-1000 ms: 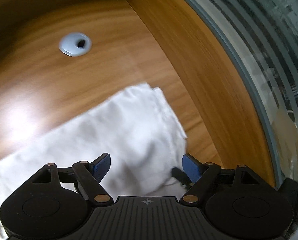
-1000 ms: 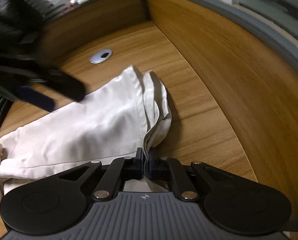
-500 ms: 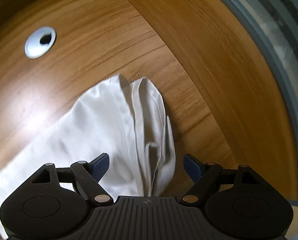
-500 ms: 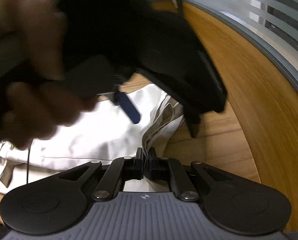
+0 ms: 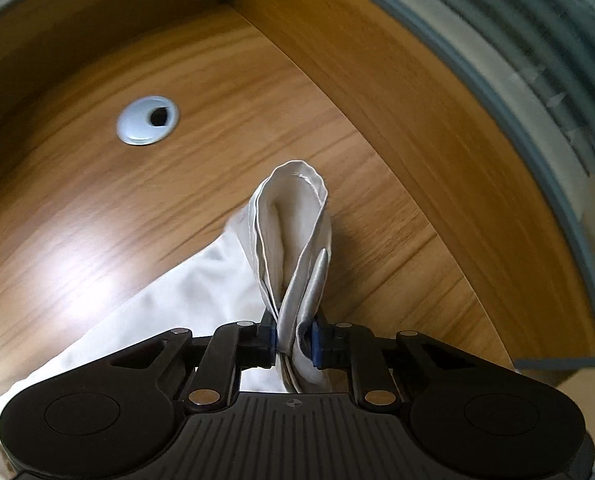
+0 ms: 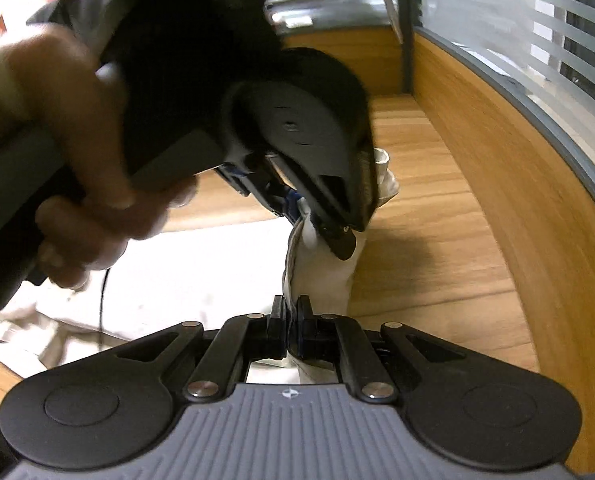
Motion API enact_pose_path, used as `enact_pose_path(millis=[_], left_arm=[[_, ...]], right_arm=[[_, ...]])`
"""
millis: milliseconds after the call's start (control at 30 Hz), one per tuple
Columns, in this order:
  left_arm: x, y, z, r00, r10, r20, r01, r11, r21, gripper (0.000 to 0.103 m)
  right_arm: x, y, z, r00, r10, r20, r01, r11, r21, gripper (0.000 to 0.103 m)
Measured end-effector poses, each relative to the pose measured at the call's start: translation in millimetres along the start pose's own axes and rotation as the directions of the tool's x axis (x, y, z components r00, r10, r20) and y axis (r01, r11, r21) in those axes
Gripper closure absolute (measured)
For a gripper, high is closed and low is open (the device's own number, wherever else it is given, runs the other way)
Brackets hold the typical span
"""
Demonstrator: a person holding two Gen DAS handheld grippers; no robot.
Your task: Fold clothes
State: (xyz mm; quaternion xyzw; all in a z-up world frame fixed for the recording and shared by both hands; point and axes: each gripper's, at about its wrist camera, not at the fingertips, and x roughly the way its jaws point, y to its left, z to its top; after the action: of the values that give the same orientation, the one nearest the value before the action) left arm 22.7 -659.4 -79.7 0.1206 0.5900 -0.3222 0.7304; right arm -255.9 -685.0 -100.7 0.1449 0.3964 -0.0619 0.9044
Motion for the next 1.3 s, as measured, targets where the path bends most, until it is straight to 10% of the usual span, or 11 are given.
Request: enact_pose_path(millis=[1300], left_arm=[[-140,287,-209,0.957,-0.137,0.257,0.221,0.917,-0.331,0.087]], right_arm=[[23,354,13,0.985,0.134,-0.107,-0.167,0.889,-0.426,0.098]])
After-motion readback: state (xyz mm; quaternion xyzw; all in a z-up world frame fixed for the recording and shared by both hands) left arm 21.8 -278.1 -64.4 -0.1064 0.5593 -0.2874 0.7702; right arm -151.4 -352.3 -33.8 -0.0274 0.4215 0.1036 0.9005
